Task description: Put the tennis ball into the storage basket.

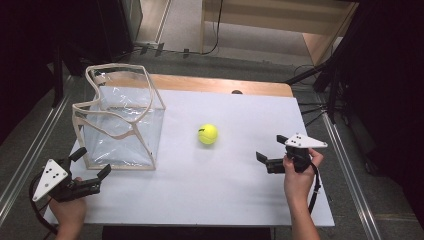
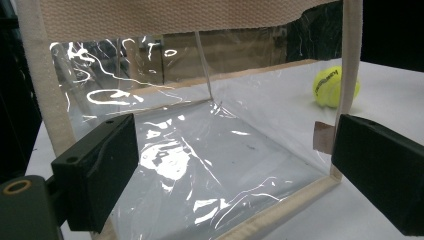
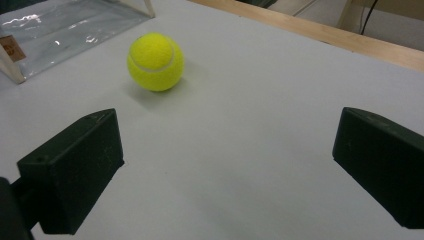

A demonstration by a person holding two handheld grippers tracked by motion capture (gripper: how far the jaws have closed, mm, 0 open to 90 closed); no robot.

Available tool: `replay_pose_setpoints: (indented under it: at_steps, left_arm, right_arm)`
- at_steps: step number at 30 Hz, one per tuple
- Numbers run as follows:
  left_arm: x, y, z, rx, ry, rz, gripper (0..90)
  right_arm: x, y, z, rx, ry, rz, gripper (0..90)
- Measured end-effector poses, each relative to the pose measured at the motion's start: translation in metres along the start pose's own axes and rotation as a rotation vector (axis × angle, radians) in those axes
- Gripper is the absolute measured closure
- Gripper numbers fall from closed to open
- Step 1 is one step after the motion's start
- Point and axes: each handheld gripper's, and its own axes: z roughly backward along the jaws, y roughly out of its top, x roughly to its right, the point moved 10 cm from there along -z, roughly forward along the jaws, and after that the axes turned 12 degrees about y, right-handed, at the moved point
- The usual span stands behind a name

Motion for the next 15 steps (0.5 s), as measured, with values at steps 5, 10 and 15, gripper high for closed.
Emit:
replay_pose_setpoints:
  at_steps: [5, 10, 15]
  left_arm:
    - [0.0, 0.0, 0.0, 0.0, -0.002, 0.0, 5.3]
    - [0.0, 0.0, 0.0, 0.0, -0.002, 0.0, 5.4]
    - [0.0, 0.0, 0.0, -0.001, -0.001, 0.002, 5.4]
  right_arm:
    - [-0.002, 0.004, -0.008, -0.017, 0.012, 0.01, 0.0]
    - [-0.005, 0.008, -0.015, -0.034, 0.025, 0.016, 0.0]
    - [-0.008, 0.014, -0.022, -0.041, 0.034, 0.024, 0.0]
